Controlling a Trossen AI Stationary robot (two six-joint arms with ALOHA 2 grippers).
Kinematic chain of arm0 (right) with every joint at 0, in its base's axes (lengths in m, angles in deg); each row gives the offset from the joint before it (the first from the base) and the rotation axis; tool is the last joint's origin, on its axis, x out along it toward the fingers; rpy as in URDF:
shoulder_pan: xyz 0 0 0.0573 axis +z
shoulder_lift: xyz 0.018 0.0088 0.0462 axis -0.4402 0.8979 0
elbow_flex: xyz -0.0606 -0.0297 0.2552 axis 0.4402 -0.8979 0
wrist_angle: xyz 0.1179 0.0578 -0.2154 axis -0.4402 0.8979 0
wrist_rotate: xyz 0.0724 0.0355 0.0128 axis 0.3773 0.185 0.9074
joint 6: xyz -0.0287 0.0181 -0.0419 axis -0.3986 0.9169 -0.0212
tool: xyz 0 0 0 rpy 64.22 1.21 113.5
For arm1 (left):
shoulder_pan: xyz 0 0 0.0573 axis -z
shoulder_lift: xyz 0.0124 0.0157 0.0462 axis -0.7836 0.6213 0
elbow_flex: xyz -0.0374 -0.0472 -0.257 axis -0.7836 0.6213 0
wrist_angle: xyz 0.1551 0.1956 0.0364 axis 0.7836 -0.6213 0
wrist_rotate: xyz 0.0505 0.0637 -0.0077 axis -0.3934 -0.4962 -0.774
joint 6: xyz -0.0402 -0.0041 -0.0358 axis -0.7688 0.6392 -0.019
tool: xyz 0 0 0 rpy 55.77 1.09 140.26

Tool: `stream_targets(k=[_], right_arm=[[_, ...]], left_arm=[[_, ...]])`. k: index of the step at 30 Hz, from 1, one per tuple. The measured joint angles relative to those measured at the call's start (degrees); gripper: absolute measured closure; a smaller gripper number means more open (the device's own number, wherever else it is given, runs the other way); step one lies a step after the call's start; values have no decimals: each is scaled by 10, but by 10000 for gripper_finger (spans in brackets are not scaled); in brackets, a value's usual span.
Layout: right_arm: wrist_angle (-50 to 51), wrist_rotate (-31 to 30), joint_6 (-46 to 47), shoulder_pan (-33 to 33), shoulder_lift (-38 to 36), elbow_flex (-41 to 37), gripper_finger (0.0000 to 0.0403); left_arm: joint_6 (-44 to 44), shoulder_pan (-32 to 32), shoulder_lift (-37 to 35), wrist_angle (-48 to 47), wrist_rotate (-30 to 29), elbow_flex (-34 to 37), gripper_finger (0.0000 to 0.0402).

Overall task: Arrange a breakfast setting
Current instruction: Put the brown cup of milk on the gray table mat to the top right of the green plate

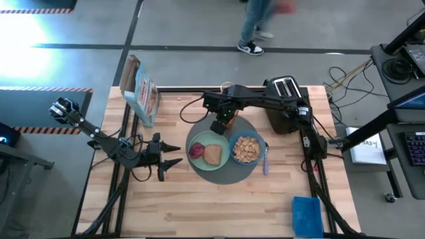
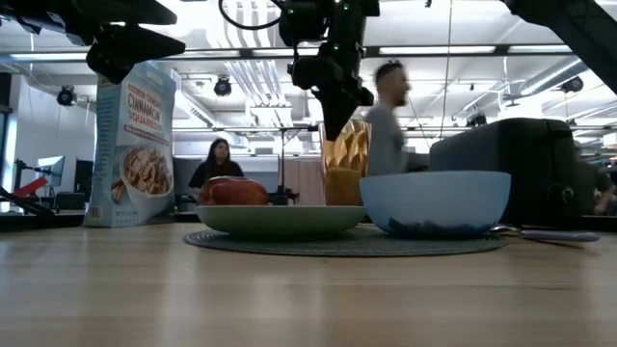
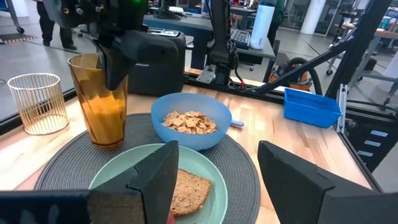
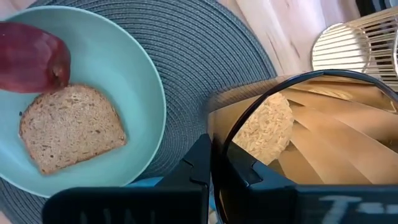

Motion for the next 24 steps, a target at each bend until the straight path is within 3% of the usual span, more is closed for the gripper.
stream_targets(k=[18, 24], right_arm=[[-27, 0, 0, 0, -1, -37, 392], [-23, 0, 0, 0, -1, -38, 353]], left_arm=[[0, 0, 0, 0, 0, 0, 196], [0, 0, 0, 0, 0, 0, 196]])
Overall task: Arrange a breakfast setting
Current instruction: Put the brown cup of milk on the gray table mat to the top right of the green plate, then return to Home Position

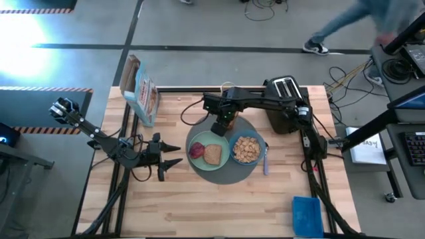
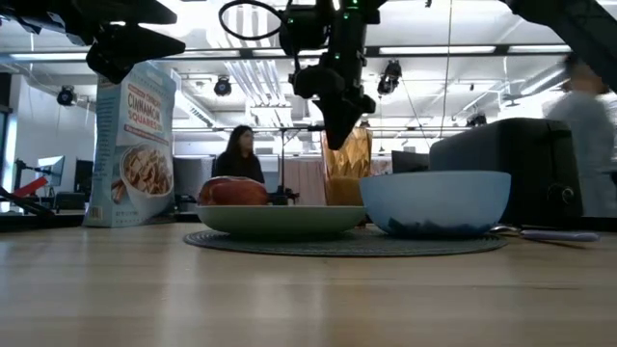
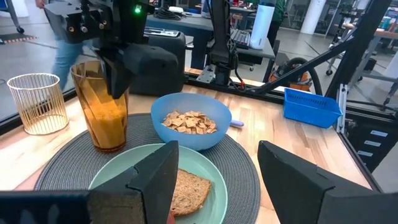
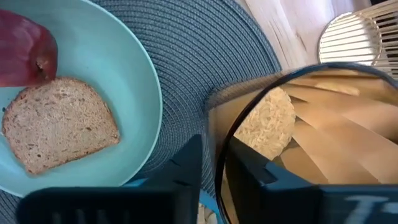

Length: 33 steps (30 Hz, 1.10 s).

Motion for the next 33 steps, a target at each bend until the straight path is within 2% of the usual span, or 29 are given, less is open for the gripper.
stream_targets(k=[5, 9, 16, 22, 27, 33], right_arm=[[21, 1, -4, 0, 0, 7, 302], [56, 1, -4, 0, -3, 24, 277], [67, 1, -4, 1, -69, 41, 271], [48, -28, -4, 19, -143, 26, 279], [26, -94, -3, 60, -202, -51, 282], [-29, -160, 72, 130, -305, -260, 277]], left_arm=[[0, 0, 0, 0, 0, 0, 196], [0, 0, 0, 0, 0, 0, 196], [0, 0, 0, -1, 0, 0, 196], [0, 0, 0, -2, 0, 0, 196], [0, 0, 0, -3, 0, 0, 196], [0, 0, 0, -7, 0, 0, 196]])
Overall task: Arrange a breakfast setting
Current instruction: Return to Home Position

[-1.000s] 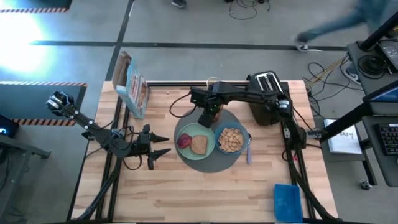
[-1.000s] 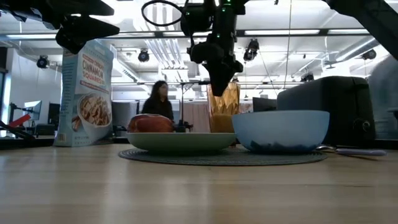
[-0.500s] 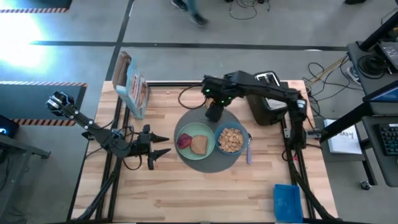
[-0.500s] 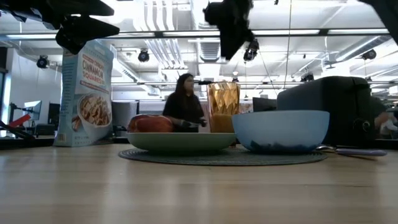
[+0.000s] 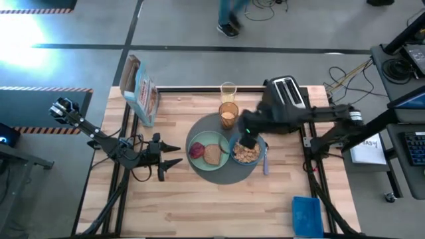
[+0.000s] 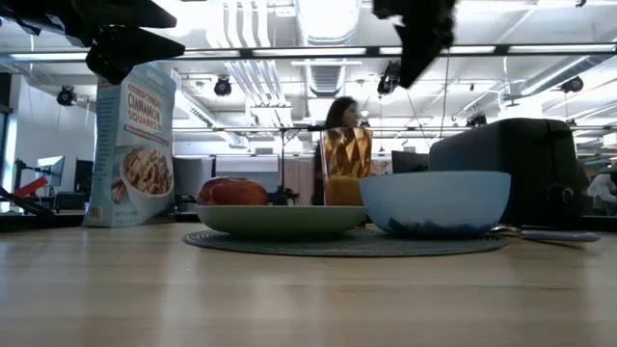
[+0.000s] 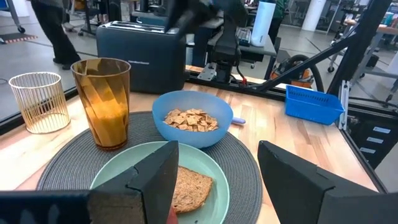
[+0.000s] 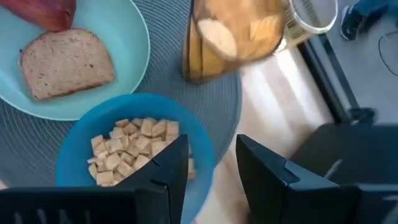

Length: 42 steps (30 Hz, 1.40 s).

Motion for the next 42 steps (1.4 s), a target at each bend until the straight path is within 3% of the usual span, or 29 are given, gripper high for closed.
stream_targets(k=[8, 14, 19, 22, 28, 36, 42], right_arm=[[-301, -26, 96, 111, -179, -318, 285], [-553, -30, 42, 173, -271, -490, 289], [-671, -35, 20, 189, -331, -607, 289], [-721, -45, 32, 189, -365, -668, 289], [-850, -46, 33, 189, -420, -776, 289], [-1017, -46, 21, 189, -440, -894, 289], [-1012, -63, 22, 189, -429, -902, 289]], left_arm=[[17, 0, 0, -1, 0, 0, 196], [17, 0, 0, -1, -1, 0, 196], [10, 1, 0, -1, 3, 0, 196], [4, 1, 0, -1, 33, 0, 196], [-2, 1, 0, -1, 35, 0, 196], [-2, 1, 1, -1, 35, 0, 196], [-2, 1, 0, -2, 35, 0, 196]])
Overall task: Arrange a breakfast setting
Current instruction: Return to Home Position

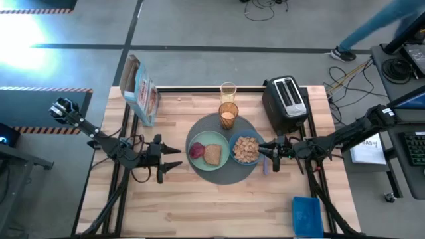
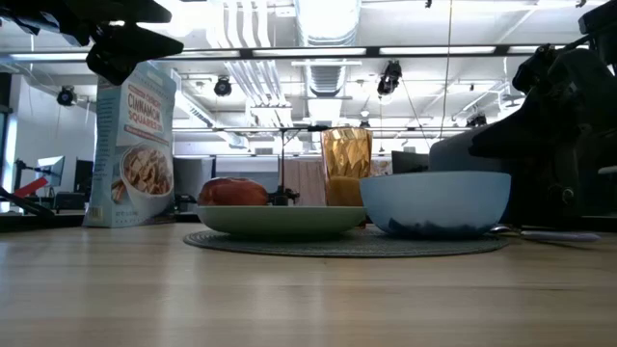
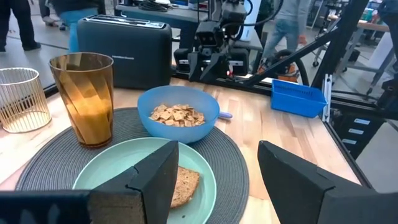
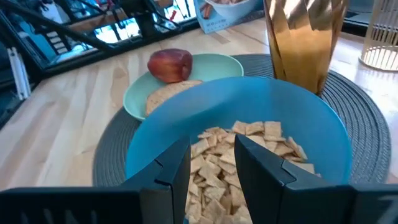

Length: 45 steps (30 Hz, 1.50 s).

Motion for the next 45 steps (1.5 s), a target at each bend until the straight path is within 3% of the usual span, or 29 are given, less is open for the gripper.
stream_targets(k=[5, 14, 30, 40, 45], right_arm=[[0, -13, 0, 0, 0, 0, 289], [4, -13, 12, 0, 0, 0, 289], [6, -13, 37, 0, 1, -1, 289], [6, -12, 37, 0, 1, -1, 289], [5, -12, 37, 0, 1, -1, 289]], left_arm=[[0, 0, -18, -2, 0, 0, 196], [0, -34, -205, -35, 0, 0, 196], [0, -98, -387, -35, -1, 9, 196], [0, -99, -512, -35, 0, 84, 196], [0, -98, -515, -28, -8, 129, 196]])
